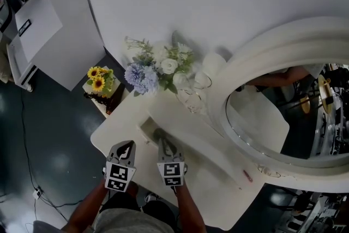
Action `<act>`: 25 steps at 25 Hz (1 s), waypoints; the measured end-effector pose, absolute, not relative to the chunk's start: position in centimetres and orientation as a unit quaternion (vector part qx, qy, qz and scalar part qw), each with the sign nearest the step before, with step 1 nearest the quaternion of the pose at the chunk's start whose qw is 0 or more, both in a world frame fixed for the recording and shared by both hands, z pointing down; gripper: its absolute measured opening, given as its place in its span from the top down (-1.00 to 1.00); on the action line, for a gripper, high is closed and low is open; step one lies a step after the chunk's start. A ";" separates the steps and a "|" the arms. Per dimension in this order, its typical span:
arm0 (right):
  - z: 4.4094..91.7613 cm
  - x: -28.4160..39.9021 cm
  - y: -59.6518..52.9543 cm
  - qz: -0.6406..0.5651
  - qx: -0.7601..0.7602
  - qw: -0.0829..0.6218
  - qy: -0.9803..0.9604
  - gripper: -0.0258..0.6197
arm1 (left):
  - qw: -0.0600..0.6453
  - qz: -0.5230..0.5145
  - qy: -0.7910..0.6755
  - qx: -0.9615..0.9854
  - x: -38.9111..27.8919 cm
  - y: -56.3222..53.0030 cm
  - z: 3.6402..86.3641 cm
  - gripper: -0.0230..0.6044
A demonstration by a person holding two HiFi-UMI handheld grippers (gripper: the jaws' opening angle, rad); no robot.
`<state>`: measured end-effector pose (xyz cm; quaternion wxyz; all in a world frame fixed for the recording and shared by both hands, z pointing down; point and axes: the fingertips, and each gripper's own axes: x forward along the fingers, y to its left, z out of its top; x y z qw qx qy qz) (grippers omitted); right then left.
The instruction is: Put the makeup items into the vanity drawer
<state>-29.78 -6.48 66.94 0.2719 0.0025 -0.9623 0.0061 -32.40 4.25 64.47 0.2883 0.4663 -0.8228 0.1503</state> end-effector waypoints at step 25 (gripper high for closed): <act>62.1 -26.7 -7.3 0.012 0.031 0.221 -0.975 0.54 | 0.241 0.155 -0.819 0.497 -30.5 2.3 60.6 0.93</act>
